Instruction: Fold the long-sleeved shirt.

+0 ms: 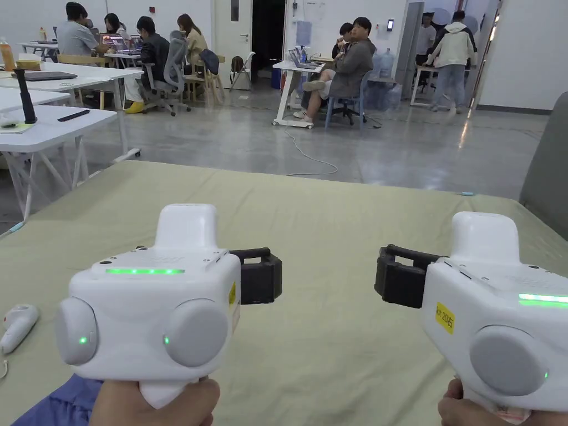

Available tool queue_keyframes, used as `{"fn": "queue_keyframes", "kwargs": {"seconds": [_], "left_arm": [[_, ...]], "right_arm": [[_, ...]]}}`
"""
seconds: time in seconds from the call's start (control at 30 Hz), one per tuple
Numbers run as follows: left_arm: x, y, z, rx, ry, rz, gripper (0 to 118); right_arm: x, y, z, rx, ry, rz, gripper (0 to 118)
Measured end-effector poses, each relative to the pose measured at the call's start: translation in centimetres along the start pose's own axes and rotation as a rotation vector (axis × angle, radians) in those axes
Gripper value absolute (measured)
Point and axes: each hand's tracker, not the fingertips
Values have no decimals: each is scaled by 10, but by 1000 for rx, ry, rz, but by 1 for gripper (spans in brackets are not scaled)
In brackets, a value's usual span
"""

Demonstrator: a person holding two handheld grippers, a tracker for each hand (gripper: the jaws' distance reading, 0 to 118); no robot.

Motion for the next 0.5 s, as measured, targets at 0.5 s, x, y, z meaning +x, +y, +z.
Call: {"fn": "queue_keyframes", "kwargs": {"seconds": [0.5], "left_arm": [[0,1,0,-1,-1,-7,118]], "right_arm": [[3,1,-1,-7,-3,-8,106]]}}
